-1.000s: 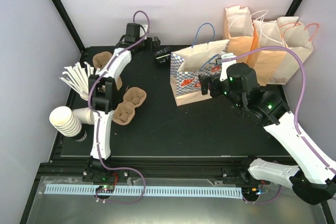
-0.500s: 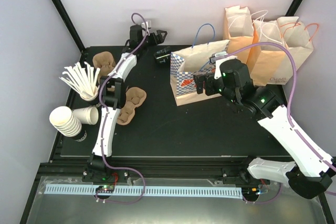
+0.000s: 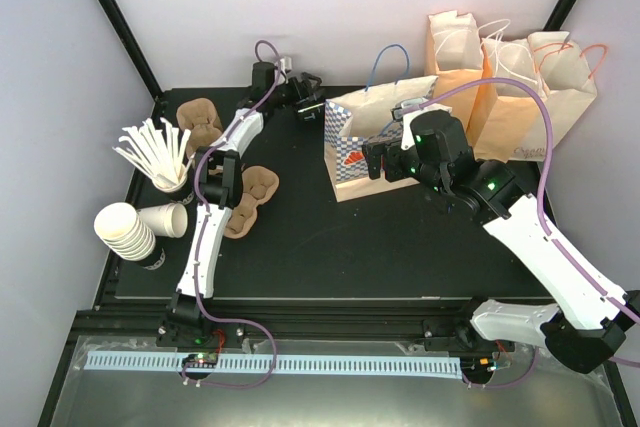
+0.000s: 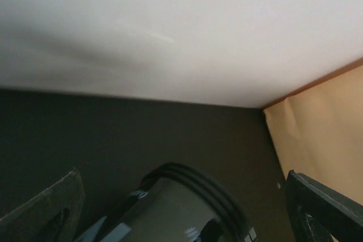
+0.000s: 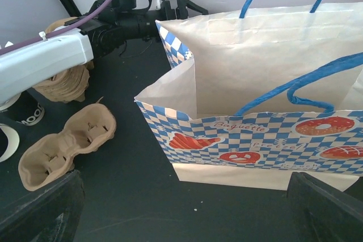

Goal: Pack the takeout coffee

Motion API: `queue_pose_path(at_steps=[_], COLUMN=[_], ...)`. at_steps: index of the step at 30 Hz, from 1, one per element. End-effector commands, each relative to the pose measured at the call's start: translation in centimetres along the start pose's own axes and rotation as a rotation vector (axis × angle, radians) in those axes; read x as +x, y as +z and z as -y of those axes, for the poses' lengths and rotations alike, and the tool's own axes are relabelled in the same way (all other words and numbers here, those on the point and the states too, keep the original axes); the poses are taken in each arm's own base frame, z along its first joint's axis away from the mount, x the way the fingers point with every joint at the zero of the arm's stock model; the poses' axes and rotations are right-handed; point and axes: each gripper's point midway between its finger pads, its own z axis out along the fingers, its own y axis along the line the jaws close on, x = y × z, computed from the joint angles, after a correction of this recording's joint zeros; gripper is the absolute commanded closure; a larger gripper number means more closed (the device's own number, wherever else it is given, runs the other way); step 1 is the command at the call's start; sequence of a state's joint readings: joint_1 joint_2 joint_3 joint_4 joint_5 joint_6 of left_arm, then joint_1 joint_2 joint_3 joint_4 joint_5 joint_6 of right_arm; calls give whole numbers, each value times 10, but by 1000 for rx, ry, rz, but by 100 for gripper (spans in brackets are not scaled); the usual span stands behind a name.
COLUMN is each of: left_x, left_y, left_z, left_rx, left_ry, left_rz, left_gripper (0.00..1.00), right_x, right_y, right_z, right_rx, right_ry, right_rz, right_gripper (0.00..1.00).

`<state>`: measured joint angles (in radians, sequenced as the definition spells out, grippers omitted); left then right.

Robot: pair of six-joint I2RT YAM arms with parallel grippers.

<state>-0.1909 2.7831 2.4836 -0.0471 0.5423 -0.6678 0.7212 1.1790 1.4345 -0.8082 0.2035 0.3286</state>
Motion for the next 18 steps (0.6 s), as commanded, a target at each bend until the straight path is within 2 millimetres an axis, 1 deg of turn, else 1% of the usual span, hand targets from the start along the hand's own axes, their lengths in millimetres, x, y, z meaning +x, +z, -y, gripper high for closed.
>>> queue_pose_path(at_steps=[1,7,9,15,18], left_x=[5,23,29,47,50], left_y=[-14,-24,-26,-25,-25], left_z=[15,10,12,35,36], left_rx=[-18,-139,-167,-136,-156], left_ry=[57,169,216,353,402], left_rz=[-98,-188,-213,-268,-278], left_gripper=[1,2,2,5,6], right_x=[-13,-10,-9,-5,-3], right_y=[-7,-9,-10,-11,-12], right_z=[-3,-3,-3,-4,-4], right_rx=[-19,-29,-30,-45,-48], right_ry=[26,31,35,44,48], right_rz=[37,35,33,30,26], right_gripper=[0,0,0,0,0])
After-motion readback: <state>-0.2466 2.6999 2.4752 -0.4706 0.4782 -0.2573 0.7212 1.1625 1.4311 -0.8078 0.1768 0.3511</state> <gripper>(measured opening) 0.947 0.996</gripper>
